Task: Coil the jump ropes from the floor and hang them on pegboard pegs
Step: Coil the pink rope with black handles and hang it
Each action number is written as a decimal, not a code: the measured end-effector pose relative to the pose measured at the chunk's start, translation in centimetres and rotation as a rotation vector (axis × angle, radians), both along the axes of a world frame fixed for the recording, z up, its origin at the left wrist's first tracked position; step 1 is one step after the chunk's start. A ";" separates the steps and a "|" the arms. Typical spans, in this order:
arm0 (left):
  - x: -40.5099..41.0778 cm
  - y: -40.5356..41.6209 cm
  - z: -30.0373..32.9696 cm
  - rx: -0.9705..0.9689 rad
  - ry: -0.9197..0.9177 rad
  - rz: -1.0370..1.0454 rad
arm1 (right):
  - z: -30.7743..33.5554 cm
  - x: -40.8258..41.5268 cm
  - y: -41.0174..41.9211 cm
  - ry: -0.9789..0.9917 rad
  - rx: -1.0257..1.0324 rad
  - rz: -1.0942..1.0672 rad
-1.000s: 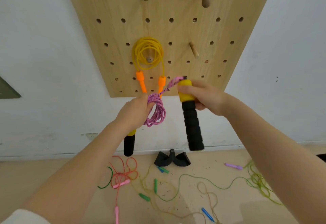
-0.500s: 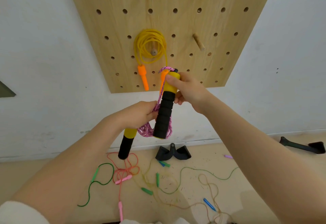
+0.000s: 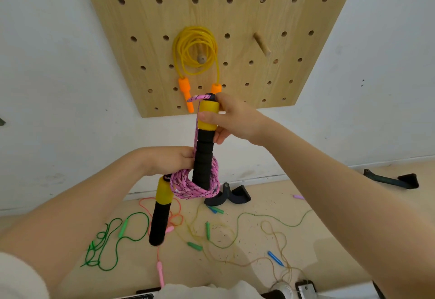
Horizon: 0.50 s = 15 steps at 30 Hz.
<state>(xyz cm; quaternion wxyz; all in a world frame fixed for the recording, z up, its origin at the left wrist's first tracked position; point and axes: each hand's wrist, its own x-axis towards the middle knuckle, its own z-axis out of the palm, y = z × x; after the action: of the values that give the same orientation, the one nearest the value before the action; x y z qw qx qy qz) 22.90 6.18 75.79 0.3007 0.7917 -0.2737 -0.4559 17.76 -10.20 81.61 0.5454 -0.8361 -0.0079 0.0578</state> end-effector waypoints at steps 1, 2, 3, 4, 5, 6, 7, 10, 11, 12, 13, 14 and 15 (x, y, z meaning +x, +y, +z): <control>0.0 0.3 -0.3 -0.019 0.053 0.028 | 0.3 -0.3 0.0 -0.012 -0.017 0.041; 0.0 0.5 -0.5 -0.039 0.099 0.042 | 0.6 -0.5 -0.1 -0.018 -0.030 0.083; -0.1 0.7 -0.7 -0.055 0.134 0.052 | 0.8 -0.7 -0.3 -0.018 -0.041 0.122; -0.2 0.9 -0.9 -0.071 0.156 0.071 | 0.9 -0.9 -0.5 -0.017 -0.047 0.160; -0.3 1.0 -1.0 -0.095 0.166 0.108 | 1.0 -1.1 -0.6 -0.024 -0.052 0.194; -0.1 1.1 -1.2 -0.134 0.171 0.162 | 0.9 -1.3 -0.7 -0.049 -0.070 0.225; 0.0 1.3 -1.4 -0.183 0.168 0.218 | 0.8 -1.5 -0.9 -0.097 -0.110 0.255; 0.9 1.7 -1.7 -0.339 0.131 0.327 | -0.2 -1.9 -1.3 -0.292 -0.215 0.312; 1.1 1.7 -1.8 -0.385 0.111 0.366 | -0.6 -2.0 -1.4 -0.342 -0.226 0.296; 1.1 1.6 -1.9 -0.432 0.084 0.418 | -1.0 -2.1 -1.6 -0.390 -0.237 0.273; 1.0 1.3 -1.8 -0.489 0.055 0.478 | -1.5 -2.0 -1.7 -0.438 -0.251 0.250; 0.9 1.0 -1.7 -0.549 0.023 0.532 | -1.8 -2.0 -1.6 -0.486 -0.260 0.235; 0.9 0.7 -1.5 -0.605 -0.001 0.573 | -2.1 -1.9 -1.6 -0.534 -0.263 0.226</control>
<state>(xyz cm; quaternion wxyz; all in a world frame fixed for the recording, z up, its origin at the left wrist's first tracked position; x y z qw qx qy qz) 23.78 6.90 74.29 0.6341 0.7122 -0.1643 -0.2525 15.83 -11.80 79.50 0.4016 -0.8789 -0.2358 -0.1030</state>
